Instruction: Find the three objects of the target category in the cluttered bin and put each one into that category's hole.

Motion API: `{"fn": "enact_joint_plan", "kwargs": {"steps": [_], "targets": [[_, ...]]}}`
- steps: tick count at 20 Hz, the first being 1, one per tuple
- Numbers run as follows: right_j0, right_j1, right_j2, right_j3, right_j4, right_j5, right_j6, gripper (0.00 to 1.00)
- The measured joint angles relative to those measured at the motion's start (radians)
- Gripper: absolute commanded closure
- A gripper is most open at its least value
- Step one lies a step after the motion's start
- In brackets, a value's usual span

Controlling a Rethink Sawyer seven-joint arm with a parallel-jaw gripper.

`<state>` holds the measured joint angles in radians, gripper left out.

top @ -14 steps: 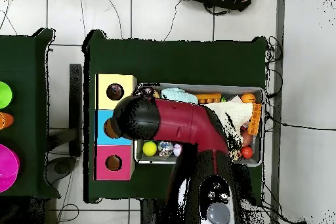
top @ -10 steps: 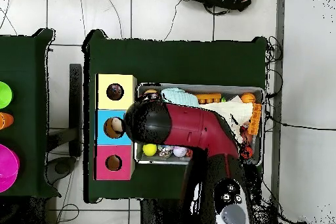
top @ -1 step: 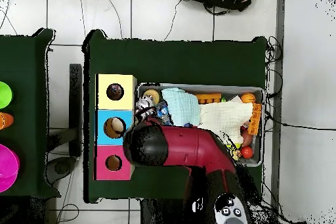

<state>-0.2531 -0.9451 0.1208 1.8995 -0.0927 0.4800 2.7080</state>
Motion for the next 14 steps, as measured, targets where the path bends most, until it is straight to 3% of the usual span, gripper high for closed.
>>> {"fn": "enact_joint_plan", "kwargs": {"steps": [4, 6, 14], "targets": [[-0.031, -0.042, 0.065, 0.097, -0.012, -0.070, 0.000, 0.00], [-0.083, -0.071, 0.129, 0.166, -0.020, -0.099, 0.000, 0.00], [-0.273, -0.144, 0.279, 0.308, -0.053, -0.104, 0.000, 0.00]]}}
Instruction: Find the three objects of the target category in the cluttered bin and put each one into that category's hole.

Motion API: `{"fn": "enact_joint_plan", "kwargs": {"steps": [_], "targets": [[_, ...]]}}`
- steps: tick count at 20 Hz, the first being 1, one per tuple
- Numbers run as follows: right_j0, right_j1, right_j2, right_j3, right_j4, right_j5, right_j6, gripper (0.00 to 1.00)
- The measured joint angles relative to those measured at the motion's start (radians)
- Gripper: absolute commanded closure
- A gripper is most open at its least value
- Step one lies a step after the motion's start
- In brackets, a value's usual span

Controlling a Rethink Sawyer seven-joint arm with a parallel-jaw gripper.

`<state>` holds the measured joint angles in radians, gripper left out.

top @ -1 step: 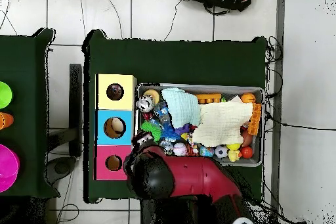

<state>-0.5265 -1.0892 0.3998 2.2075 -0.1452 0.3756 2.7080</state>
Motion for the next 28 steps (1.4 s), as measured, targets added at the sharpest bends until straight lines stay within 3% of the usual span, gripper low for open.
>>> {"fn": "enact_joint_plan", "kwargs": {"steps": [6, 9, 12, 14, 17, 20, 24, 28], "targets": [[-0.173, -0.037, 0.103, 0.068, -0.064, 0.000, 0.000, 0.00], [-0.220, -0.036, 0.124, 0.070, -0.115, 0.000, 0.000, 0.00], [-0.208, 0.002, 0.106, 0.051, -0.241, -0.022, 0.000, 0.00], [-0.139, 0.051, 0.055, 0.028, -0.341, -0.069, 0.000, 0.00], [-0.062, 0.104, 0.000, 0.004, -0.421, -0.132, 0.000, 0.00], [0.046, 0.187, -0.078, -0.028, -0.517, -0.259, 0.000, 0.00], [0.102, 0.257, -0.129, -0.035, -0.565, -0.381, 0.000, 0.00], [0.065, 0.310, -0.138, -0.035, -0.570, -0.411, 0.000, 0.00]]}}
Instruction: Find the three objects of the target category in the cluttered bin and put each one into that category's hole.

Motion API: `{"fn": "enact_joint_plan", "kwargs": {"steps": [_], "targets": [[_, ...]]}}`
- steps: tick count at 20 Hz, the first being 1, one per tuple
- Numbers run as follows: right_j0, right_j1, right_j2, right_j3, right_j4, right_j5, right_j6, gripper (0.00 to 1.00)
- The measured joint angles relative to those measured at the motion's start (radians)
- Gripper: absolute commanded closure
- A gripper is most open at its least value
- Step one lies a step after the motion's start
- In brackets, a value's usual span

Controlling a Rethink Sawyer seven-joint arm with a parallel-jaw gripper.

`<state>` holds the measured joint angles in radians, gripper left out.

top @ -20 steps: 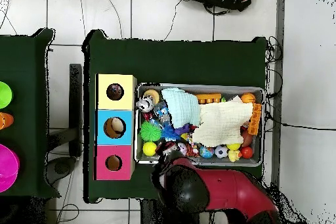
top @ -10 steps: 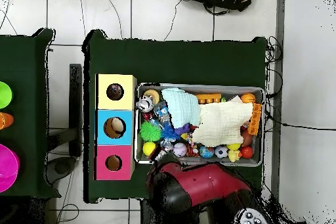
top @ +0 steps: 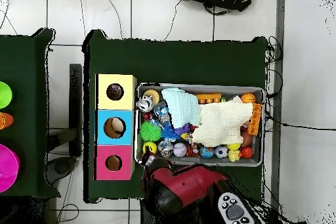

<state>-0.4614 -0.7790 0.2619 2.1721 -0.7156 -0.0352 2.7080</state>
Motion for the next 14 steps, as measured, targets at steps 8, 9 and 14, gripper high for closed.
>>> {"fn": "enact_joint_plan", "kwargs": {"steps": [8, 9, 14], "targets": [[-0.199, 0.031, 0.072, -0.001, 0.000, 0.056, 0.000, 0.00], [-0.218, 0.033, 0.080, -0.001, 0.000, 0.066, 0.000, 0.00], [-0.355, 0.051, 0.161, -0.023, 0.006, 0.190, 0.000, 0.00]]}}
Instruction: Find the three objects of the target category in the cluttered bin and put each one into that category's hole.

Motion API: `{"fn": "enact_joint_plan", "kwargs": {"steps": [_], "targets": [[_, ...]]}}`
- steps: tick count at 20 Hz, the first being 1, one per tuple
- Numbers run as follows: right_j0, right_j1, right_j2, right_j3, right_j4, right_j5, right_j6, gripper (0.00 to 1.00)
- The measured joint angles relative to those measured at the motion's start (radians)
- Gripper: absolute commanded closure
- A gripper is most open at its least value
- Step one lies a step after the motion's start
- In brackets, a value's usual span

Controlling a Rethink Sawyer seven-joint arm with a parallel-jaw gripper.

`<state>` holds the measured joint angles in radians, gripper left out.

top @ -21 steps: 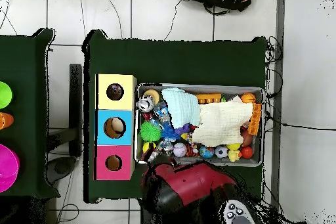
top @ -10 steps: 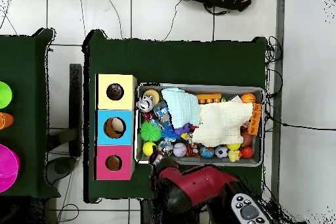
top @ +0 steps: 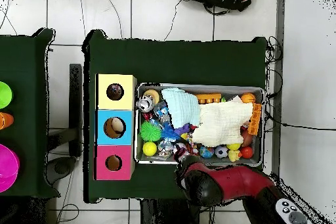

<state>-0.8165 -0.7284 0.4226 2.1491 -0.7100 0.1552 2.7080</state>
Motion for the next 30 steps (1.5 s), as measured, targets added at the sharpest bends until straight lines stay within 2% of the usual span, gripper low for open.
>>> {"fn": "enact_joint_plan", "kwargs": {"steps": [7, 11, 14, 15, 20, 26, 30], "targets": [[-0.045, -0.006, 0.077, -0.037, 0.048, 0.157, 0.000, 0.00], [-0.035, -0.003, 0.100, -0.075, 0.056, 0.198, 0.000, 0.00], [-0.026, 0.005, 0.113, -0.108, 0.056, 0.210, 0.000, 0.00], [-0.017, 0.015, 0.123, -0.146, 0.058, 0.220, 0.000, 0.00], [-0.006, 0.037, 0.148, -0.225, 0.069, 0.247, 0.000, 0.00], [-0.006, 0.054, 0.174, -0.287, 0.080, 0.271, 0.000, 0.00], [-0.014, 0.056, 0.189, -0.300, 0.081, 0.272, 0.000, 0.00]]}}
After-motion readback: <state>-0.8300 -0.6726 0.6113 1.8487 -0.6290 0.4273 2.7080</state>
